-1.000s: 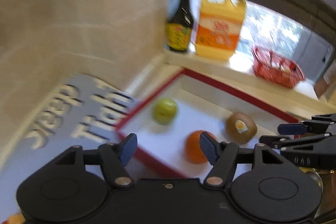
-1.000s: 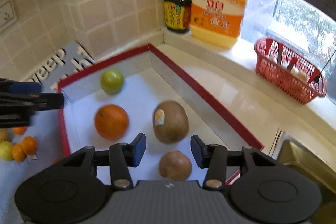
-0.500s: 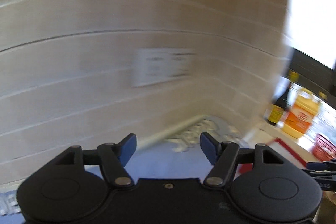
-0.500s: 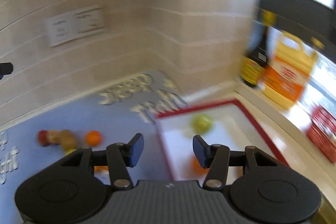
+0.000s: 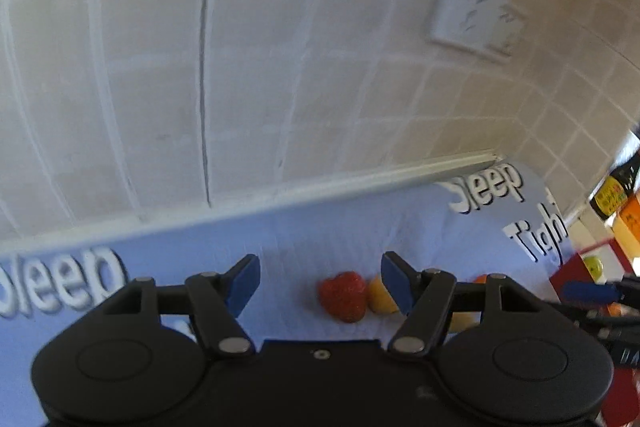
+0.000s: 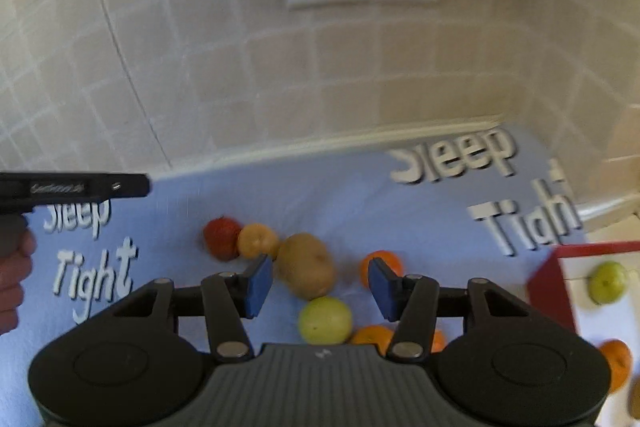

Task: Organize fruits
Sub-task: 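Grasp the strawberry with the left tool while the right tool grasps the kiwi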

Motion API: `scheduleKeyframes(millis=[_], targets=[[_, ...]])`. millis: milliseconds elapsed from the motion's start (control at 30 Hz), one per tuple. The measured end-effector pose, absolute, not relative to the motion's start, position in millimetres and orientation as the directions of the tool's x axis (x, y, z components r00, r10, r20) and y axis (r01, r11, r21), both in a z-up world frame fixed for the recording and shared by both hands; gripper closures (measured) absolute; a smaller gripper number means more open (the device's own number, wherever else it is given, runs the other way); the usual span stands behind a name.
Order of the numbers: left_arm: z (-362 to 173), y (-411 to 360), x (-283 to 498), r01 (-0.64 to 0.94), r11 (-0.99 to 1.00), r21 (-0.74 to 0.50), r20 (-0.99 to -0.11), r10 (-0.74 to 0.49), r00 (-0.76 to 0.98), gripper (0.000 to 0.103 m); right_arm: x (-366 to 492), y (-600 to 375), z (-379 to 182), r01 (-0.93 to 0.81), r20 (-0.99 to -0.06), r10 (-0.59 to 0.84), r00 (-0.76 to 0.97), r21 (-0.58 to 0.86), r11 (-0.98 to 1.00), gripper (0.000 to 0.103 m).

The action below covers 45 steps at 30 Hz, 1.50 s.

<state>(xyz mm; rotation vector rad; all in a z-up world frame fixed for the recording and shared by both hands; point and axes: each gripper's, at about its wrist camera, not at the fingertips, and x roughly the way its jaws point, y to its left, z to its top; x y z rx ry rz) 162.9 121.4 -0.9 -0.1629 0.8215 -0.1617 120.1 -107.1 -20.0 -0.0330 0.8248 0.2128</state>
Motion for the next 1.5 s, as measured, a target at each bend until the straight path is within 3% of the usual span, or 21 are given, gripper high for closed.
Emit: scheduleKeyframes(millis=[67,333,567,833,967,1267,1500], targets=[[-22.4,124.1,177.6,0.040,0.963,-0.265,-0.732,-0.228,0.642,0.024,132.8,-97.8,-31.7,-0.220,-0.749,0.165,0.642,0.026,0.975,0.040],[-81.2,115.5,194.0,-0.030,0.920,-0.392,-0.768,-0.309,0.561,0.024,164.9,-81.7,-77.9,-0.299,-0.783,0.108,0.612,-0.103,0.949,0.040],[-94.9,100.6,196.0,-0.024,0.917,-0.398,-0.768,-0.319,0.555,0.024,179.0,-75.6,-104.8,-0.355,-0.804,0.118,0.583,-0.121,0.927,0.039],[-106.1,121.9,196.8,-0.056,0.848,-0.527,-0.715,-0.407,0.568,0.050,193.0,-81.1,-118.1,-0.353,-0.828,0.169,0.534,-0.038,0.935,0.039],[-111.1,133.4,193.9,-0.086,0.809,-0.581,-0.690,-0.434,0.579,0.050,191.4,-81.9,-118.9,-0.356,-0.828,0.175,0.533,-0.031,0.934,0.040],[-93.1,92.6,194.9,-0.088,0.920,-0.383,-0.760,-0.260,0.596,0.054,197.7,-79.0,-124.7,-0.337,-0.829,0.174,0.532,-0.019,0.941,0.048],[-43.9,118.9,177.1,-0.081,0.919,-0.386,-0.670,-0.219,0.710,0.054,181.9,-98.1,-100.8,-0.290,-0.783,0.212,0.584,0.042,0.956,0.049]])
